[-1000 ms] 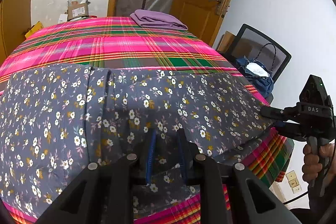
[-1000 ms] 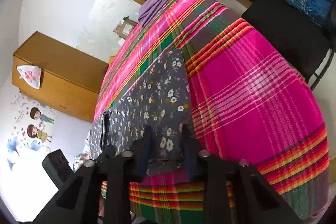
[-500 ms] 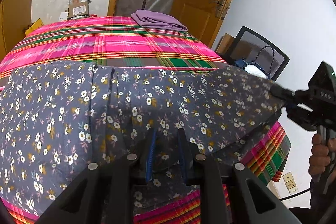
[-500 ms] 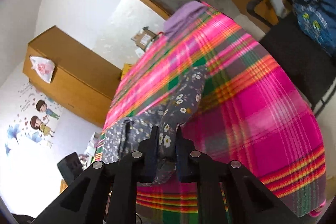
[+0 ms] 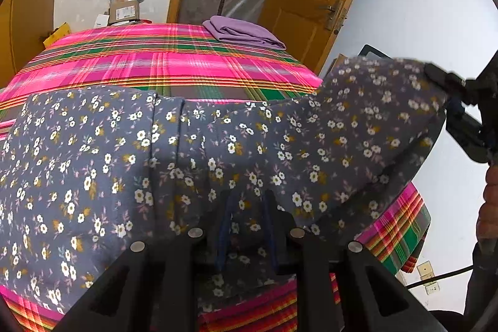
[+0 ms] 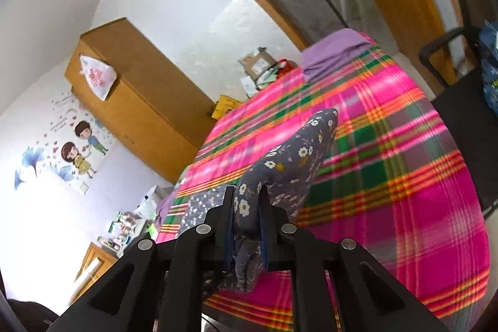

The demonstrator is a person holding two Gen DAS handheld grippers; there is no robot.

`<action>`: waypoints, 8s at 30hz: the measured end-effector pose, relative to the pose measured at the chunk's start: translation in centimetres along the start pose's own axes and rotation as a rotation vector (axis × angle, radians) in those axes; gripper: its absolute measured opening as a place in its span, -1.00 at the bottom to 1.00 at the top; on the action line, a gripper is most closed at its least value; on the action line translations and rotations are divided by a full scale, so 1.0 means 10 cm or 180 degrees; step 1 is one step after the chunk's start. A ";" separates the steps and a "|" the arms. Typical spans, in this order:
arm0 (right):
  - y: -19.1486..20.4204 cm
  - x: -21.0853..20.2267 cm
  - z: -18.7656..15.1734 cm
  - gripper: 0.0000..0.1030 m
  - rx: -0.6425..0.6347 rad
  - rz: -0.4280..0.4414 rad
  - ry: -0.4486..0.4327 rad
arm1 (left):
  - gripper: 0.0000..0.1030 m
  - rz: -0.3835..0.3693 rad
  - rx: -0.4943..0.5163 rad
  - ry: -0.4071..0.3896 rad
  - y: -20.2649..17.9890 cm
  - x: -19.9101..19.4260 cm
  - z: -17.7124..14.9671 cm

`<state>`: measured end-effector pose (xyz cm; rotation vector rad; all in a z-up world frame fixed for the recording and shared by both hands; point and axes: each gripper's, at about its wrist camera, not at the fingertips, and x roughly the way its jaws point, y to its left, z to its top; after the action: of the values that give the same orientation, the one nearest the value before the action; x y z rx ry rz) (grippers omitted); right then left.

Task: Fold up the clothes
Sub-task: 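Grasp the garment edge with the right gripper and lift it, then fold the lifted edge over the garment toward the left gripper, then lower the folded edge onto the garment and open the right gripper, then press the newly folded garment flat with the left gripper, then press the folded garment flat with the open right gripper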

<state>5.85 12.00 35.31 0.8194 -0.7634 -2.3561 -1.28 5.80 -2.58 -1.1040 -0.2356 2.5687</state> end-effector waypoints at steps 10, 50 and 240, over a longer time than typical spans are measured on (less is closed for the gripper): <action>0.40 0.12 0.15 -0.75 -0.0271 0.0204 0.0009 | -0.61 0.0035 -0.0089 -0.0099 0.08 -0.17 0.01; 1.85 1.79 0.00 -0.76 -0.0997 0.0855 0.0887 | -0.61 0.0396 -0.0712 -0.0471 0.95 -0.83 -0.27; 0.65 2.68 -0.38 -0.57 -0.1525 -0.0498 0.1119 | -0.65 0.1190 -0.0040 -0.0044 2.04 -0.33 0.67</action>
<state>-7.83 -10.71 26.86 1.0575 0.0138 -2.2912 -8.92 -14.54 -1.48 -1.2346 -0.0506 2.9028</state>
